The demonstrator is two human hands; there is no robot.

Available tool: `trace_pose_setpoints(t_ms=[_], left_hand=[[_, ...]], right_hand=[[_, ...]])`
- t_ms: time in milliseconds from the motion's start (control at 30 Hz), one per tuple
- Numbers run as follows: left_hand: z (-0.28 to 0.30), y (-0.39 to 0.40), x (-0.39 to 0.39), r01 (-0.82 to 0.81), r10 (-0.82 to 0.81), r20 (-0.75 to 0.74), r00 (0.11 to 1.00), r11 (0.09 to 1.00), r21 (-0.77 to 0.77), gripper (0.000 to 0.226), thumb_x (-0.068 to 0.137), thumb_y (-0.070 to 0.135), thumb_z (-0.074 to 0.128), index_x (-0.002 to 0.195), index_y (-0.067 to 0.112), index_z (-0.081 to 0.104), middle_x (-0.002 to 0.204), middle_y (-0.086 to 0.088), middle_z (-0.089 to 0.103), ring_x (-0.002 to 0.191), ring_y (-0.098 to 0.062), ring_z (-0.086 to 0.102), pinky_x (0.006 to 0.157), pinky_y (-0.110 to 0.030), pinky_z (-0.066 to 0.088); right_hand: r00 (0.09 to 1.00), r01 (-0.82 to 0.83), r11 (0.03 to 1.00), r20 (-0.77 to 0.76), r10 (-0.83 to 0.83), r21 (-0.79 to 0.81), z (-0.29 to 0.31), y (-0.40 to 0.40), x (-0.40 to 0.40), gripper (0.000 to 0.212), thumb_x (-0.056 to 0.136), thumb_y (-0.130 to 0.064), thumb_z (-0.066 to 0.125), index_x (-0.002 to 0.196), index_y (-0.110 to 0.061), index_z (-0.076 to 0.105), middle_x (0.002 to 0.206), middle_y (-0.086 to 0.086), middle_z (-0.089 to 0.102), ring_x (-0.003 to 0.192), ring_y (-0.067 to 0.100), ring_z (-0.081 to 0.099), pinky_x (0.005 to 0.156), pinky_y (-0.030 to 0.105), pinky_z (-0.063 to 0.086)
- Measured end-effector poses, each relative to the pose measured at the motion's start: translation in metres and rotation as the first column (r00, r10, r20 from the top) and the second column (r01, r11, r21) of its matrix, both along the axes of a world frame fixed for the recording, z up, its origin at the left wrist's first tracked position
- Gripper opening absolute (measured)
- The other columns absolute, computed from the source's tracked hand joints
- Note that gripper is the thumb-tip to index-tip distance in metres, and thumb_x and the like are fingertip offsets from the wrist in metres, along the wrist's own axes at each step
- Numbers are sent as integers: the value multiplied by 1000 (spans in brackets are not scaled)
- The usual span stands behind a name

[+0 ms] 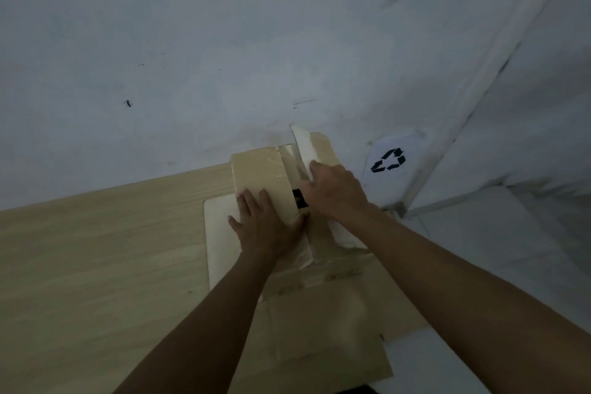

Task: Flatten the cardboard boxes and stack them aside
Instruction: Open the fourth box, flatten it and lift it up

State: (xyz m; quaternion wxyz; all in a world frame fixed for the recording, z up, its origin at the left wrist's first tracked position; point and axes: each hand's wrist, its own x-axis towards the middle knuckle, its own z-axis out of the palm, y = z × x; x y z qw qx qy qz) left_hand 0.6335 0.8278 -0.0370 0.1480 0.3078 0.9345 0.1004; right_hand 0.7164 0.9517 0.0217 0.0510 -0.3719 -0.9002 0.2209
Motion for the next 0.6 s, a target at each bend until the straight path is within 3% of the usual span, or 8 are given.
trace_pose_setpoints(t_ms=[67, 133, 233, 300, 367, 467, 533, 600], left_hand=[[7, 11, 2, -58, 58, 15, 998, 998, -25, 120, 69, 89, 43, 152, 11, 6, 161, -20, -6, 149, -37, -7, 111, -66, 11], [17, 20, 2, -84, 87, 29, 996, 994, -71, 117, 72, 78, 56, 152, 8, 7, 161, -21, -5, 148, -39, -6, 112, -66, 15], [29, 28, -1, -110, 116, 67, 991, 990, -89, 107, 77, 68, 59, 152, 9, 10, 161, -21, 1, 147, -42, 1, 113, -64, 17], [36, 32, -7, -128, 133, 106, 985, 990, -54, 97, 79, 64, 56, 150, 10, 17, 159, -19, 13, 144, -44, 15, 111, -62, 23], [45, 32, -15, -132, 130, 153, 980, 991, 3, 81, 81, 55, 52, 143, 11, 26, 150, -17, 30, 133, -42, 34, 103, -54, 35], [66, 29, -29, -132, 115, 189, 975, 988, 80, 51, 90, 32, 47, 135, 11, 34, 130, -15, 49, 117, -37, 50, 84, -39, 38], [79, 22, -40, -168, 152, 153, 976, 981, 97, 49, 91, 19, 46, 138, 12, 31, 122, -16, 54, 110, -37, 54, 78, -38, 38], [87, 8, -49, -203, 193, 88, 977, 971, 123, 59, 89, 12, 48, 144, 14, 26, 119, -18, 56, 101, -37, 55, 74, -39, 39]], right_hand=[[995, 33, 998, -92, -28, 47, 18, 8, 8, 39, 97, -23, 41, 133, -14, 49, 87, 14, 55, 82, 37, 58, 69, 40, 47], [991, 68, 996, -116, -61, 60, 28, 23, 19, 45, 98, -14, 39, 143, -16, 40, 85, 13, 53, 75, 31, 53, 64, 37, 41], [992, 128, 989, 4, -129, 77, 30, 45, 38, 46, 95, -5, 43, 140, -10, 41, 113, 17, 58, 95, 34, 58, 75, 36, 44], [980, 162, 980, 100, -174, 117, 24, 53, 47, 53, 92, -2, 49, 143, -9, 37, 135, 18, 48, 113, 36, 54, 85, 40, 42], [949, 209, 968, 211, -235, 137, 10, 56, 48, 68, 91, -10, 55, 151, -13, 24, 159, 18, 20, 137, 37, 35, 104, 49, 35], [897, 216, 951, 340, -283, 220, -19, 60, 43, 74, 98, -38, 46, 157, -10, 10, 166, 16, -14, 152, 37, -6, 117, 63, 3], [890, 255, 953, 346, -297, 163, -36, 59, 39, 82, 98, -55, 39, 157, -4, 11, 166, 20, -7, 152, 37, -5, 118, 60, 3], [915, 308, 951, 286, -284, -41, -48, 53, 34, 87, 94, -66, 42, 152, -3, 25, 160, 22, 23, 146, 37, 25, 111, 50, 30]])
